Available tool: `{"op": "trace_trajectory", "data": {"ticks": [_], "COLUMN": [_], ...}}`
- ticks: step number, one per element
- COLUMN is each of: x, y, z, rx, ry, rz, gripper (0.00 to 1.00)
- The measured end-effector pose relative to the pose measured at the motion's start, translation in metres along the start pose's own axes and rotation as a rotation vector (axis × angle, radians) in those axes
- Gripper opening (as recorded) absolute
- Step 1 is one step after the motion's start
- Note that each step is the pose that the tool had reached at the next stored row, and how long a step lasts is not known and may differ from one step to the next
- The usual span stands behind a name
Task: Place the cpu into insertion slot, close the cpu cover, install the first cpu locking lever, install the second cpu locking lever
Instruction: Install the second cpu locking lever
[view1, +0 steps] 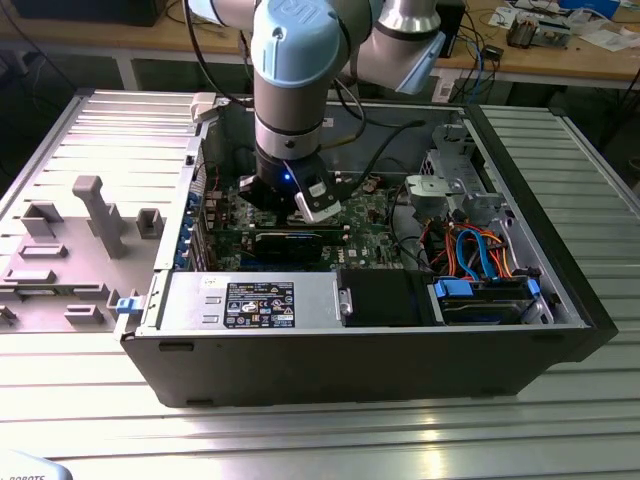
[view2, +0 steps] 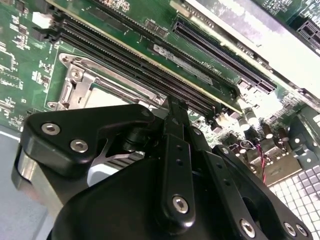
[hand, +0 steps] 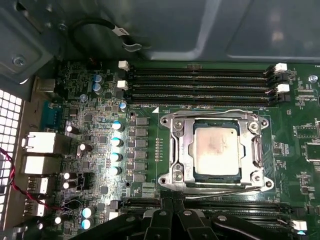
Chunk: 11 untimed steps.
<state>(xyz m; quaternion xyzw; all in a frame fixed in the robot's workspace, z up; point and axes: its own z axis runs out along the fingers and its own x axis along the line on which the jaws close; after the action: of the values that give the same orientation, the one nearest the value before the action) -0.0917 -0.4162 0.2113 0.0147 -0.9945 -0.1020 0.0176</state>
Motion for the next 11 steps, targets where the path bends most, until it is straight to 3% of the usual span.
{"op": "trace_trajectory", "data": {"ticks": [2,7,11], "x": [0.0003,0.001,0.0009], "y": [-0.0005,-0.0011,-0.0022], "z": [0.0022,0.0059,0.01], "rx": [-0.0065,-0.0381,-0.043], "ry": [-0.0003,-0.0014,-0.001], "rz": [0.0,0.0,0.0], "gripper": [0.11,0.11,0.11]}}
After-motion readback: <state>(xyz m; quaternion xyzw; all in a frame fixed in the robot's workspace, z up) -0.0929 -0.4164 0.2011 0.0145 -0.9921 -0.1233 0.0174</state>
